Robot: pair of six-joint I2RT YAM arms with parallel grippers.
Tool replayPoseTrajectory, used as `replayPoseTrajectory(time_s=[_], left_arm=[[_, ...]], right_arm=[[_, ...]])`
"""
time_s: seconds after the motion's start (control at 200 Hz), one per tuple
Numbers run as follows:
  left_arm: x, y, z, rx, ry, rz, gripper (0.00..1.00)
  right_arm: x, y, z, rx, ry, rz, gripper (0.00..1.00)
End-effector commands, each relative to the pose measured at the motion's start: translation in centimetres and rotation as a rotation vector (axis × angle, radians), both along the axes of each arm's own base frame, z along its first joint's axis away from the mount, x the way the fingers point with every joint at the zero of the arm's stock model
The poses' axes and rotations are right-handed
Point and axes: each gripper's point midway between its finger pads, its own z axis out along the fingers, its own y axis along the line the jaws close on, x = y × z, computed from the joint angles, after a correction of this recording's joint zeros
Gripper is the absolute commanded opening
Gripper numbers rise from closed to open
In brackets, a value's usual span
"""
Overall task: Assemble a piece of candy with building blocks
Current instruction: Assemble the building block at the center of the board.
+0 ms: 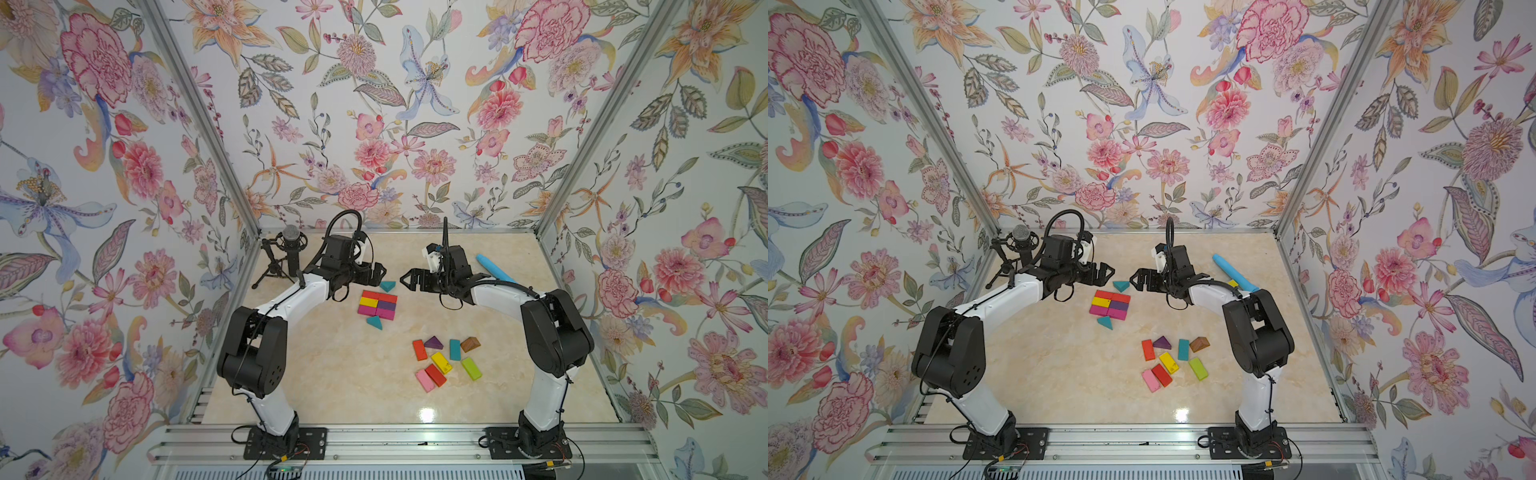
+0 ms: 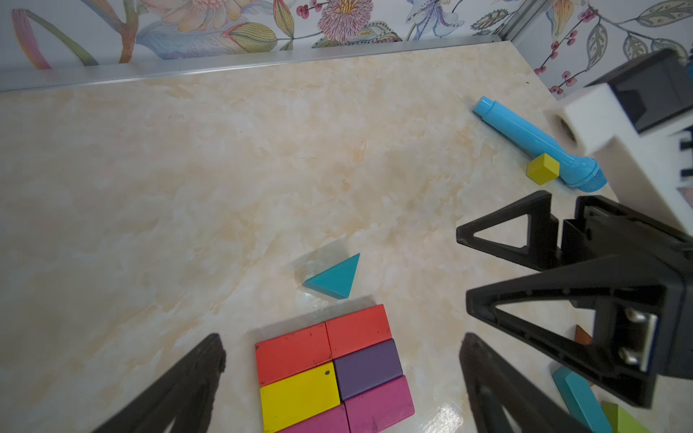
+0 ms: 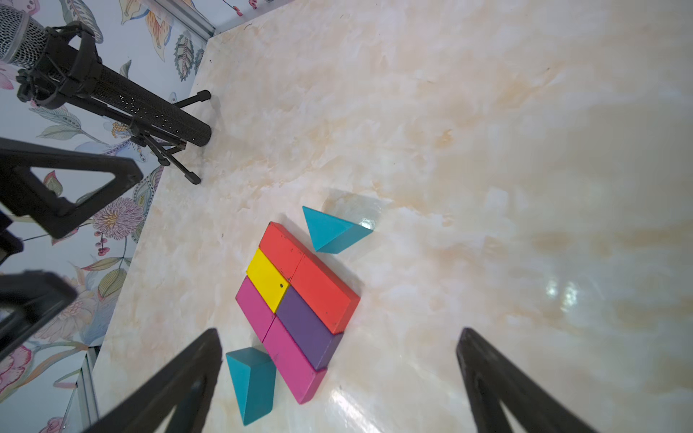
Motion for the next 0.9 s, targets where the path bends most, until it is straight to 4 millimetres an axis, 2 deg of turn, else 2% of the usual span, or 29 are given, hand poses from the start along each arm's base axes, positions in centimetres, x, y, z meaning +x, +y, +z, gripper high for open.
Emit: replayPoseTrajectory(time_s=[0.0,0.22,0.325,0.485,0.63,0.831,0.851,0.896], left_arm=[[-1.0,1.0,-0.2,-0.08,0.01,0.008,0.99],[-2.2,2.3,-1.3,-0.092,0.025,0.026,0.99],[-2.3,2.6,-0.8,-0.117,0.008,0.03,0.99],[-2.5,3.3,-0.7,-0.145,0.0,0.048,0.99],[-2.5,3.9,-1.2,-0.146,0.011,0.064,0.99],[-2.4,4.7,-1.6,-0.15,0.017,0.09,0.99],[-2.5,4.7,-0.3,-0.158,-0.013,0.088,0.99],[-2.5,4.8,-0.3,-0.16,-0.014,0.089,0.99]], right_arm=[[2.2,1.4,1.5,0.084,-0.024,-0.022,1.0],[4.1,2.0,0.4,0.122,-0.03,-0.054,1.0],[4.6,2.6,1.1,0.233,-0.066,-0.063,1.0],[5.2,3.7,0.7,0.331,-0.059,-0.057,0.99],[5.7,3.6,-0.2,0.305,-0.049,-0.078,0.99],[5.6,4.7,-1.8,0.257,-0.004,-0.057,0.98],[5.6,4.9,-2.0,0.25,-0.001,-0.053,0.98],[5.6,5.2,-2.3,0.233,0.007,-0.046,0.98]])
